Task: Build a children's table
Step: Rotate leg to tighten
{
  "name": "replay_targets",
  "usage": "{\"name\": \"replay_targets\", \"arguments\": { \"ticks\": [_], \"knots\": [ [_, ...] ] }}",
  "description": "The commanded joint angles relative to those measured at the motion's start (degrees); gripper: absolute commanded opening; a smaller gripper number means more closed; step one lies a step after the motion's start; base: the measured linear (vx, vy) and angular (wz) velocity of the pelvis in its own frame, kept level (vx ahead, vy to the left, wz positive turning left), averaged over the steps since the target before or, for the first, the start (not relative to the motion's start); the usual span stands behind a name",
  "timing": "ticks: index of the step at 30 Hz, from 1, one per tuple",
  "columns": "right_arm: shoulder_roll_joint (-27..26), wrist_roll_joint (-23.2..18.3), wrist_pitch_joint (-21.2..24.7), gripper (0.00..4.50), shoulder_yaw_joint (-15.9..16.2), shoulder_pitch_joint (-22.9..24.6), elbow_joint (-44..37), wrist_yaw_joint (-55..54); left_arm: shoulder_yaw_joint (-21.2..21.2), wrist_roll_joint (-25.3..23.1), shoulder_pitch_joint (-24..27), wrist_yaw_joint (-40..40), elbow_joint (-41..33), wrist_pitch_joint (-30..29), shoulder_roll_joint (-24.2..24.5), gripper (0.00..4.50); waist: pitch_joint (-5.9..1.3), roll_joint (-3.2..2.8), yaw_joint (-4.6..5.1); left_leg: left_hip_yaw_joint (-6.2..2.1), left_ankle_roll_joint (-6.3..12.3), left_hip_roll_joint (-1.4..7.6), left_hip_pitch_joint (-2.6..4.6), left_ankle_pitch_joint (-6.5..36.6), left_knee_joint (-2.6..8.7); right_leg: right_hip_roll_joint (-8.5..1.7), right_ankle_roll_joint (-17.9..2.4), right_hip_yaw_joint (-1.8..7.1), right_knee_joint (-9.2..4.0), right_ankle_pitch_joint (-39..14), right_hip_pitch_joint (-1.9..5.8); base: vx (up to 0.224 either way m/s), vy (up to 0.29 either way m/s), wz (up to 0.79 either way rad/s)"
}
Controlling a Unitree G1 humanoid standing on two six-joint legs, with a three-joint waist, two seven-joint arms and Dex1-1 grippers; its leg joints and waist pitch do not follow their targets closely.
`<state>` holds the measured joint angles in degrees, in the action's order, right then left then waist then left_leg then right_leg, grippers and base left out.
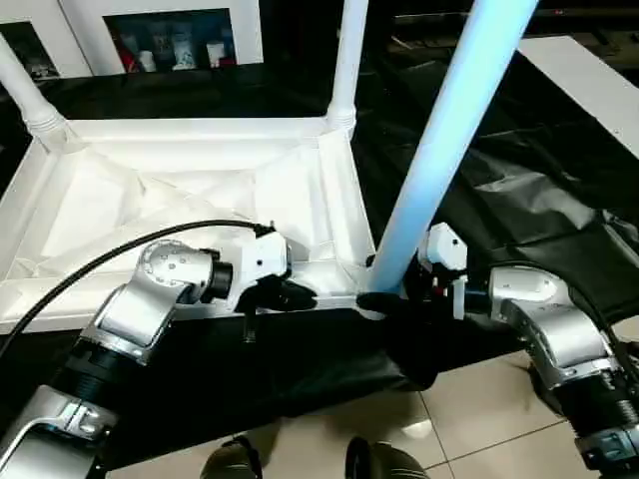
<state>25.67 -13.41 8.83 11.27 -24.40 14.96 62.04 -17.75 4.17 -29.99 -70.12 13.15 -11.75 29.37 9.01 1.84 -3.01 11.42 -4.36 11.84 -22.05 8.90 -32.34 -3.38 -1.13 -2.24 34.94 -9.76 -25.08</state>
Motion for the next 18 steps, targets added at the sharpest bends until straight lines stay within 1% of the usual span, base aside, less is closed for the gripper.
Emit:
{"name": "replay_targets", "arguments": {
  "ticks": [1,2,3,4,5,6,7,8,9,10,11,12,13,14,15,16,17,18],
  "knots": [
    [-0.99,-0.04,1.07,2.69,-0.56,0.72,1.07,-1.92,-0.59,-0.72,0.22,1.98,0.7,-0.71,-1.19,0.0,-4.08,0.22,0.02,-0.47,5.04,1.21,0.95,8.98,2.88,-3.63,-13.19,2.66,-3.91,-10.02,3.43,0.0,0.0,0.0],
    [-2.7,-0.14,0.61,2.69,-1.9,0.65,2.22,-5.1,-0.01,-1.44,-0.48,4.71,2.1,-1.88,-2.22,0.0,-3.94,0.29,0.11,-0.45,4.68,1.21,0.96,9.76,2.94,-3.7,-12.91,2.68,-4.12,-11.85,3.32,0.0,0.0,0.0],
    [-3.05,-0.16,0.49,2.69,-2.17,0.63,2.47,-5.76,0.11,-1.58,-0.62,5.25,2.38,-2.13,-2.43,0.0,-3.89,0.17,0.05,-0.52,4.0,1.15,1.06,10.76,2.97,-3.79,-12.43,2.64,-4.4,-14.28,3.2,0.0,0.0,0.0],
    [-6.92,-0.34,0.21,2.68,-5.12,0.3,4.61,-13.61,0.77,-3.52,-2.4,10.7,5.89,-2.52,-4.54,0.0,-3.79,0.27,0.18,-0.61,3.39,1.2,0.96,10.92,3.11,-3.81,-11.78,2.66,-4.5,-15.64,3.16,0.0,0.0,0.0],
    [-7.66,-0.5,0.17,2.68,-5.64,0.28,4.87,-14.9,0.85,-3.85,-2.72,11.6,6.5,-2.54,-4.91,0.0,-3.79,0.27,0.18,-0.61,3.39,1.2,0.96,10.92,3.11,-3.81,-11.78,2.66,-4.5,-15.64,3.16,0.0,0.0,0.0],
    [-10.37,-0.77,-0.34,2.68,-7.37,0.15,5.88,-19.78,1.13,-4.86,-3.9,14.58,8.59,-2.58,-6.19,0.0,-3.75,0.02,0.26,-0.58,2.26,1.09,1.37,12.89,3.14,-3.82,-11.15,2.68,-4.96,-18.73,2.76,0.0,0.0,0.0],
    [-11.4,-0.81,-0.69,2.68,-7.97,0.1,6.25,-21.59,1.22,-5.15,-4.32,15.55,9.3,-2.62,-6.63,0.0,-3.83,0.16,0.21,-0.81,1.69,1.06,1.06,12.57,3.29,-3.97,-10.53,2.57,-4.9,-19.2,3.04,0.0,0.0,0.0],
    [-13.8,-0.67,-2.29,2.67,-9.34,-0.14,7.25,-26.04,1.59,-5.36,-5.27,17.38,10.58,-3.06,-7.67,0.0,-3.78,0.2,0.28,-0.85,1.59,1.07,1.03,12.63,3.4,-3.91,-10.23,2.54,-4.95,-19.25,3.02,0.0,0.0,0.0],
    [-14.43,-0.64,-2.71,2.67,-9.71,-0.21,7.51,-27.21,1.69,-5.41,-5.53,17.85,10.91,-3.18,-7.94,0.0,-3.72,-0.05,0.39,-0.81,1.37,1.12,1.12,12.82,3.44,-3.9,-10.01,2.61,-5.01,-19.3,2.77,0.0,0.0,0.0],
    [-17.85,-0.94,-4.82,2.67,-12.28,-1.04,9.83,-34.09,2.18,-5.58,-6.84,20.08,12.58,-3.74,-9.18,0.0,-3.9,-0.04,0.43,-0.8,1.2,1.04,1.25,13.13,3.32,-3.98,-10.09,2.64,-4.98,-18.78,2.81,0.0,0.0,0.0],
    [-20.08,-0.79,-6.42,2.67,-14.01,-1.82,12.0,-39.43,2.48,-5.92,-7.78,21.97,13.87,-3.95,-10.03,0.0,-3.8,-0.22,0.61,-0.74,1.04,0.94,1.06,12.91,3.4,-3.86,-10.22,2.68,-4.98,-18.0,2.72,0.0,0.0,0.0],
    [-21.2,-0.59,-7.33,2.67,-14.87,-2.24,13.2,-42.3,2.63,-6.13,-8.28,23.04,14.56,-4.02,-10.47,0.0,-3.92,-0.22,0.77,-0.76,0.63,0.96,1.15,12.92,3.4,-3.98,-10.44,2.69,-4.92,-17.52,2.69,0.0,0.0,0.0],
    [-21.2,-0.59,-7.33,2.67,-14.87,-2.24,13.2,-42.3,2.63,-6.13,-8.28,23.04,14.56,-4.02,-10.47,0.0,-3.96,-0.15,0.86,-0.81,0.61,0.85,1.01,12.83,3.41,-3.88,-10.53,2.61,-4.73,-17.03,2.87,0.0,0.0,0.0],
    [-22.41,-0.46,-8.83,2.67,-15.57,-2.78,14.96,-44.96,2.84,-6.23,-8.87,24.03,15.46,-4.01,-10.97,0.0,-4.03,-0.6,0.79,-0.87,0.8,0.86,0.9,11.94,3.41,-3.85,-10.7,2.58,-4.56,-15.03,3.09,0.0,0.0,0.0],
    [-23.31,1.05,-10.87,2.65,-15.54,-3.22,16.6,-47.85,3.04,-6.31,-9.34,24.77,16.23,-4.16,-11.48,0.0,-3.97,-0.56,0.89,-0.68,1.06,0.89,1.05,11.91,3.37,-3.7,-10.84,2.65,-4.67,-13.9,2.87,0.0,0.0,0.0],
    [-24.81,1.97,-13.79,2.64,-15.76,-4.12,19.3,-51.04,3.26,-6.5,-10.02,26.01,17.44,-4.01,-12.17,0.0,-3.99,-0.71,0.92,-0.68,1.23,0.79,0.97,11.48,3.32,-3.67,-11.3,2.67,-4.43,-12.04,3.0,0.0,0.0,0.0],
    [-26.1,3.29,-15.96,2.63,-16.1,-5.17,21.89,-54.58,3.42,-6.72,-10.64,26.8,18.66,-3.8,-12.89,0.0,-4.09,-0.59,1.02,-0.6,1.2,0.73,0.86,11.08,3.26,-3.69,-11.76,2.66,-4.31,-10.83,3.07,0.0,0.0,0.0],
    [-27.65,4.85,-17.71,2.63,-16.71,-7.0,25.73,-60.03,3.43,-7.15,-11.28,27.65,20.06,-3.31,-13.67,0.0,-4.02,-0.55,1.03,-0.58,1.16,0.68,0.89,10.87,3.29,-3.63,-11.91,2.64,-4.26,-10.3,3.09,0.0,0.0,0.0]
  ]
}}
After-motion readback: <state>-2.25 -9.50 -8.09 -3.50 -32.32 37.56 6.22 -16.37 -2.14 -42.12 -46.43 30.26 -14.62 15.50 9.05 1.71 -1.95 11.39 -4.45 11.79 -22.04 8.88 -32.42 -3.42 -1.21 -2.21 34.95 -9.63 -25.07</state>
